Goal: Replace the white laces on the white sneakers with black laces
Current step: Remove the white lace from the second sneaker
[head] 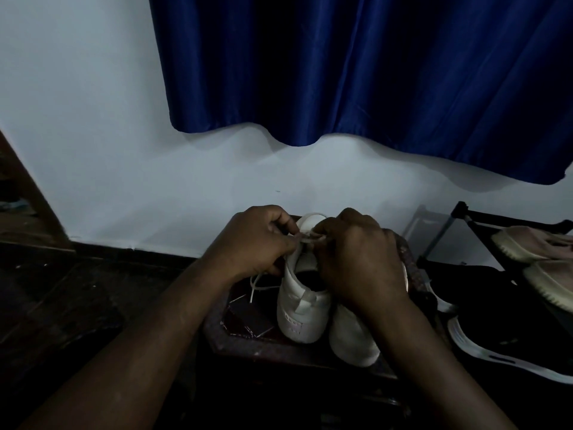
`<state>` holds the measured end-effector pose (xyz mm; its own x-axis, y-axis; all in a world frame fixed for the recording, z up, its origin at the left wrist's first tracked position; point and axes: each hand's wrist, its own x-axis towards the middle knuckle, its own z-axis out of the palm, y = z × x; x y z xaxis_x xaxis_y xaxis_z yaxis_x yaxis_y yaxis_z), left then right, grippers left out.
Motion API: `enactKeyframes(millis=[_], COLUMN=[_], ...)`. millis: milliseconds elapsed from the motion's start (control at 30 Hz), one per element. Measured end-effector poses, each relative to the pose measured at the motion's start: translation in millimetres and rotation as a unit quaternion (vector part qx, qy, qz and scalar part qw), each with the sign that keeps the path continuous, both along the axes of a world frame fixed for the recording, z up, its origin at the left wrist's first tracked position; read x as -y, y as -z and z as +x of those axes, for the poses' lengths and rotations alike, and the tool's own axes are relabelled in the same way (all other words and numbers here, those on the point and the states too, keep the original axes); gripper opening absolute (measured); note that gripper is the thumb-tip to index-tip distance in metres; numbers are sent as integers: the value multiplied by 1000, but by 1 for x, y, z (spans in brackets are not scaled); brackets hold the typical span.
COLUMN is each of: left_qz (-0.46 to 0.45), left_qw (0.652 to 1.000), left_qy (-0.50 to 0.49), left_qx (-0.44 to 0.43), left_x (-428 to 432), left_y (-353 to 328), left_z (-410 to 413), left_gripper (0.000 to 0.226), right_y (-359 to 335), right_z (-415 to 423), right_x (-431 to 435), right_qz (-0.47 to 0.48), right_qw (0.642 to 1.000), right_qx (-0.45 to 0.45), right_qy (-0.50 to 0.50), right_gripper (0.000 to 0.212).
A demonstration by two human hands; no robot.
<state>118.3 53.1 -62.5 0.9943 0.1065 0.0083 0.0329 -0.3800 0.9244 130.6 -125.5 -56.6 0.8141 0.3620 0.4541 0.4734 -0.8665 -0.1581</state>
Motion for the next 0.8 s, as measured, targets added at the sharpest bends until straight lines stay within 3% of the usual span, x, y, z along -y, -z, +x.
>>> enactKeyframes(millis=[133,200,233,300,400,433,467,500,567,633,667,733,800], left_qz=[-5,-7,-8,-11,-13,-13,-12,-11,-10,-9,-11,-15,-13], left_qw=[1000,1000,1000,1000,1000,1000,1000,1000,1000,1000,1000,1000,1000], left_qy=[-1,-3,-4,-5,-4,-4,-4,-2,1,3,3,3,3], left_qx=[2,1,1,-1,-4,-4,-4,-4,-4,-2,-1,-4,-7], left_x=[0,0,0,0,1,1,1,1,0,0,-1,-2,-2], left_y=[-1,-1,0,-1,0,0,0,0,0,0,0,0,-1], left_z=[1,1,1,0,1,2,2,3,2,2,1,1,-1], left_gripper=[20,21,21,21,21,21,21,20,19,18,18,18,18], right_y=[4,7,6,-1,-11,-14,-16,-17,-15,-7,-3,2,2], right_z=[0,4,7,10,9,6,3,0,-3,-1,1,3,4], right_x=[-5,-1,1,9,15,14,13,11,10,9,7,5,3], right_qz=[-10,129,254,520,727,749,744,716,588,380,272,100,0], right_qw=[1000,991,965,844,643,602,600,637,781,917,958,992,997], right_qx=[12,-10,-53,-121,-214,-248,-264,-257,-188,-103,-70,-44,-62], right_qy=[1,-30,-40,-56,-106,-121,-126,-122,-95,-70,-63,-61,-50], right_gripper=[20,9,6,7,15,19,20,19,13,18,21,25,24])
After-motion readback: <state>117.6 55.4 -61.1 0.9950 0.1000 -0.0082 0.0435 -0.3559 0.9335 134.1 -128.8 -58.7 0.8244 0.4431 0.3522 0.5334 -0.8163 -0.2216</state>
